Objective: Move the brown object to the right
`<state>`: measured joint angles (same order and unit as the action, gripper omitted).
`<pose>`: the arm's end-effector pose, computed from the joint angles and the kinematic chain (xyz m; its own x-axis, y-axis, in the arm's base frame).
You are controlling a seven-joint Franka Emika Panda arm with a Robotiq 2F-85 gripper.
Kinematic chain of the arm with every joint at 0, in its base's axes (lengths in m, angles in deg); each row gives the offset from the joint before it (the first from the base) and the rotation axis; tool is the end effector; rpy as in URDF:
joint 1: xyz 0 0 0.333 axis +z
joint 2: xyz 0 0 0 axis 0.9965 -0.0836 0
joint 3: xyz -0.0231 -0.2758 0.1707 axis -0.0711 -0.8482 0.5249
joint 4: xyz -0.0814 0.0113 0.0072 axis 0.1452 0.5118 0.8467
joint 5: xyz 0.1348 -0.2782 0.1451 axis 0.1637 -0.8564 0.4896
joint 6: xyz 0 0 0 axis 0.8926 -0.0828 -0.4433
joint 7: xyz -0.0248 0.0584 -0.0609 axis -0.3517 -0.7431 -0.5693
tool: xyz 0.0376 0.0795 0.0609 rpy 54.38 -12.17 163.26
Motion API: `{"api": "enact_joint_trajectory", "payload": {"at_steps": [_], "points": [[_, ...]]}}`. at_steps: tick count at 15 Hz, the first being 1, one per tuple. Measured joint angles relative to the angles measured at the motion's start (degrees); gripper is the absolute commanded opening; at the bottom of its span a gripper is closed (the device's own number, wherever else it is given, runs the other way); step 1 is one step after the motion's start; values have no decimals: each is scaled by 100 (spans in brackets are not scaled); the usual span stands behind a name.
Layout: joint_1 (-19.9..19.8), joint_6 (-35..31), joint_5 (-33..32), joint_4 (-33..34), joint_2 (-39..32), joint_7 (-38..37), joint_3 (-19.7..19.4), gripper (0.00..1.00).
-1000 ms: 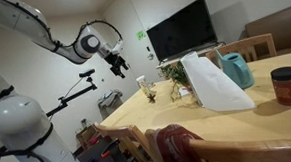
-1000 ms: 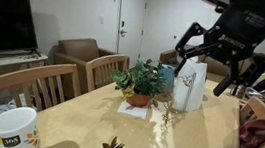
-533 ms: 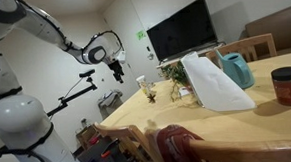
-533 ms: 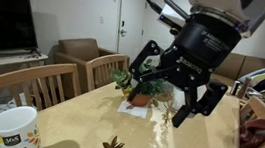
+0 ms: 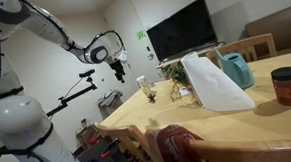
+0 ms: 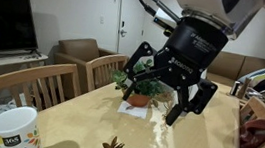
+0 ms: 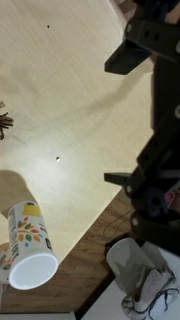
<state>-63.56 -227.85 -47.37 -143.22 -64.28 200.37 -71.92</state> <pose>0.4440 0.2771 0.3968 -0.7751 0.6252 0.0911 0.6008 0.6848 0.4124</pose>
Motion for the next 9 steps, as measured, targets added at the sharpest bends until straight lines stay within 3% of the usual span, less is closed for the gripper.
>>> {"api": "enact_joint_trajectory", "payload": {"at_steps": [3,9], "points": [[-201,-11,-760,-22,-41,-777,107,100],[88,142,-3634,156,-266,-3704,-604,100]]}}
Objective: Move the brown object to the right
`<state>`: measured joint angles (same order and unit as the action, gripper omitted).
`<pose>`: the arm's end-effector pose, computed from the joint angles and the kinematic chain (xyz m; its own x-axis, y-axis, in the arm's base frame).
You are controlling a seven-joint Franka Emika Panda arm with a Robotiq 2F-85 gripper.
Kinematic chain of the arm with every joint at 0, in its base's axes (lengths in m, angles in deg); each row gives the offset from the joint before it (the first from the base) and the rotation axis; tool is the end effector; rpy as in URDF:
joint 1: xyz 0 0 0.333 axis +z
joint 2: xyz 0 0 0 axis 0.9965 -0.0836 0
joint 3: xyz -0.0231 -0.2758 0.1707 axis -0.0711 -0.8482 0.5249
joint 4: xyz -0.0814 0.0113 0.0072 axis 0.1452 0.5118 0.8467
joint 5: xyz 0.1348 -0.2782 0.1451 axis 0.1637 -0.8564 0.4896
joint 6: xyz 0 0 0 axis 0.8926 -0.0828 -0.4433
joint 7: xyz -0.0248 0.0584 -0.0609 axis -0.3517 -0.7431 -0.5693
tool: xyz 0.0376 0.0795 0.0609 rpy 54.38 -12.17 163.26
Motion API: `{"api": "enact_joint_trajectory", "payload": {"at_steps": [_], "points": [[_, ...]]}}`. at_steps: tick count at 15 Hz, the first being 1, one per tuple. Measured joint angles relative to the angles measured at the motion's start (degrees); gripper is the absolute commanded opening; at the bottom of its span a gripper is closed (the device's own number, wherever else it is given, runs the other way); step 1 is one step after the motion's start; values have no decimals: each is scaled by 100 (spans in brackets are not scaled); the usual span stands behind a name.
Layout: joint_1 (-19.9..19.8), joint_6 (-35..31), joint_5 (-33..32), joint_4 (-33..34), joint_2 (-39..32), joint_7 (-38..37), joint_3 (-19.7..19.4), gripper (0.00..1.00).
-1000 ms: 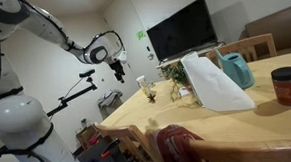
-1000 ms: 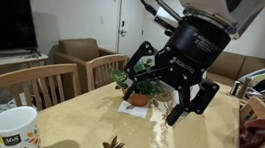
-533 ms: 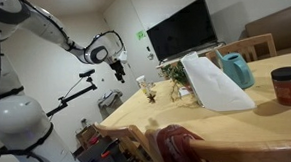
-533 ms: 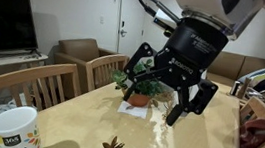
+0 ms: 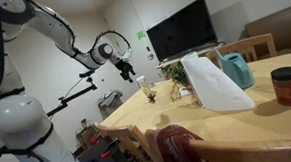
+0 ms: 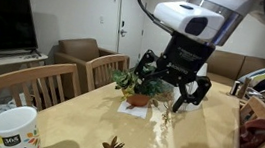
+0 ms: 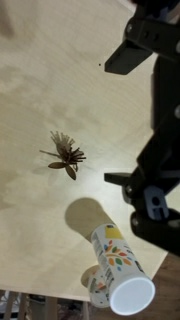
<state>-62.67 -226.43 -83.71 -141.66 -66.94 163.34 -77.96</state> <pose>0.4655 0.2600 0.3822 -0.6026 0.7898 -0.1144 0.7407 0.6069 0.2880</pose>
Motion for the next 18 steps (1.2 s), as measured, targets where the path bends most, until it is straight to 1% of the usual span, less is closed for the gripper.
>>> {"api": "enact_joint_trajectory", "payload": {"at_steps": [2,4,5,8,14,18], "points": [[-66,245,-473,230,-157,-702,117,100],[-108,539,-662,499,-336,-1138,267,100],[-129,692,-666,644,-430,-1244,345,100],[-225,1050,-662,1099,-723,-1370,531,100],[-425,1319,-668,1906,-1292,-1381,558,100],[-453,1327,-668,2062,-1450,-1381,562,100]]}}
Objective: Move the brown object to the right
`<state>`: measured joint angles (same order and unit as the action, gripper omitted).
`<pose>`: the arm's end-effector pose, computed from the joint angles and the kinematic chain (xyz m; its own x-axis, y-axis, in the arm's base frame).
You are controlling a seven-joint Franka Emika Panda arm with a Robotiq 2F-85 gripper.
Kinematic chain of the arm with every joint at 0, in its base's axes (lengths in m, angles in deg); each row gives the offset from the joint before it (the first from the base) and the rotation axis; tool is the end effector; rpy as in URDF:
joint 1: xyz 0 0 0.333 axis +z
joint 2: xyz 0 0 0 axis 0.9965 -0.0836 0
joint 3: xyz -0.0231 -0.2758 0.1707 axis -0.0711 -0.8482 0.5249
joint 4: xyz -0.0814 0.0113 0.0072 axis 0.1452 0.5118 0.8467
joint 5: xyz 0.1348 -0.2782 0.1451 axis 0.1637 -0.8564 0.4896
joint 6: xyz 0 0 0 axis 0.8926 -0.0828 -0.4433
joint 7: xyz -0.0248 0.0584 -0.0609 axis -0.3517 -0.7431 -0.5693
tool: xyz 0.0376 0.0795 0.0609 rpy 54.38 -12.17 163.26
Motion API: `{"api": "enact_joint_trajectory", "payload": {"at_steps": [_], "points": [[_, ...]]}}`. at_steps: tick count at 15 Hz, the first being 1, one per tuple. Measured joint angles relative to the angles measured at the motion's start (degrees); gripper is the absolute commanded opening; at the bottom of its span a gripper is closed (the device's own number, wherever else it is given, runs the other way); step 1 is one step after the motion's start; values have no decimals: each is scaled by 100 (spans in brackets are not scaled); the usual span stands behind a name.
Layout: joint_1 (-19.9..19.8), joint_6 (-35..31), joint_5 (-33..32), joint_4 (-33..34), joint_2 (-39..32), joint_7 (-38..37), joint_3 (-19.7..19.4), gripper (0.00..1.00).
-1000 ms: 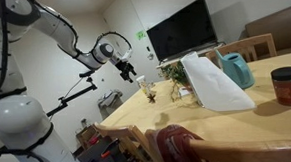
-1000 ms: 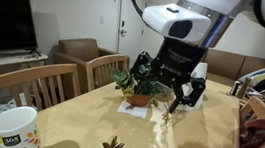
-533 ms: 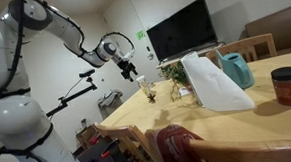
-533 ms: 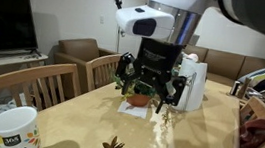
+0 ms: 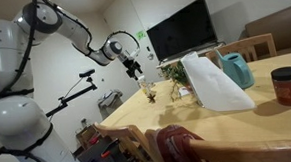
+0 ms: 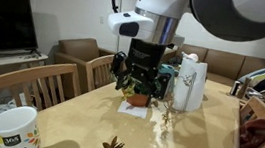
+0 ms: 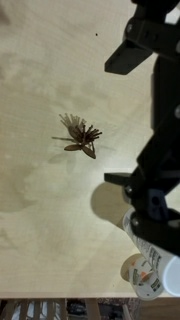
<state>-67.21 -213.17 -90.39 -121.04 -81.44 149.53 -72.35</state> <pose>0.5391 0.2945 0.3621 -0.4570 0.8832 -0.1059 0.8594 0.4691 0.2033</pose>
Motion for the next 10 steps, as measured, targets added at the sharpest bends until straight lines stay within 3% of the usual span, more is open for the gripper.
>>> {"api": "enact_joint_trajectory", "payload": {"at_steps": [10], "points": [[-20,46,-3,164,-244,4,40,100]]}}
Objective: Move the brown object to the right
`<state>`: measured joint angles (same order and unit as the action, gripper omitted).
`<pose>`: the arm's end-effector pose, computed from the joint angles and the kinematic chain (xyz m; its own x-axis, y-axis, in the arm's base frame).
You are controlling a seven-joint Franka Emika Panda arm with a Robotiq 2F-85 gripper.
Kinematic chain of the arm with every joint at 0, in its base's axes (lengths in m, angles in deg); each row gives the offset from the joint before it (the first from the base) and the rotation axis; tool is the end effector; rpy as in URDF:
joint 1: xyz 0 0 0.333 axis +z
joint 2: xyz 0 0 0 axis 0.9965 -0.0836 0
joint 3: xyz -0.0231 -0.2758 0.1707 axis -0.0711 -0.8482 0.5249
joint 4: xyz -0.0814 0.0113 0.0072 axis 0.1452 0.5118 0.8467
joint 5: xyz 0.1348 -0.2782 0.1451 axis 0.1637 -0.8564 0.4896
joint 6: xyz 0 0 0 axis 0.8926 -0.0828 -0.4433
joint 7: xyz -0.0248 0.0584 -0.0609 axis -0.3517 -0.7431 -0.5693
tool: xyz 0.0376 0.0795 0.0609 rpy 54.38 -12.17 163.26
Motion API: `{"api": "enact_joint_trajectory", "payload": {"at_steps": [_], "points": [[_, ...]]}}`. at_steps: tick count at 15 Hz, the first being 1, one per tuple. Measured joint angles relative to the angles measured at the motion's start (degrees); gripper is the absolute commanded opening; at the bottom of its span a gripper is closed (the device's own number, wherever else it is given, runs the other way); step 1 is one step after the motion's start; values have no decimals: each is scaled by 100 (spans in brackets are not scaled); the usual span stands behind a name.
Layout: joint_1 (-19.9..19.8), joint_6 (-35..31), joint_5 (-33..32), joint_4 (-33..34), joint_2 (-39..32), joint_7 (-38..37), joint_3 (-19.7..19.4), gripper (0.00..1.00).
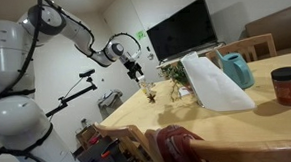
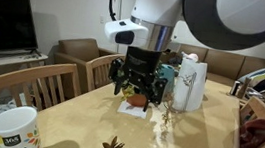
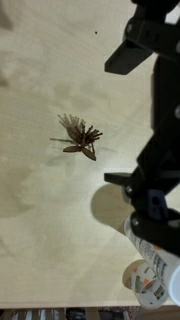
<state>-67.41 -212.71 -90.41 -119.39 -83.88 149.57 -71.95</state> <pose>0.5452 0.2982 0.3475 -0.4594 0.8829 -0.0975 0.8636 0.4696 0.1833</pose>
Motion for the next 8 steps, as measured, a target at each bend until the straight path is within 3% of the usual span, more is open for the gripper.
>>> {"api": "enact_joint_trajectory", "payload": {"at_steps": [8], "points": [[0,367,-33,875,-851,161,25,100]]}}
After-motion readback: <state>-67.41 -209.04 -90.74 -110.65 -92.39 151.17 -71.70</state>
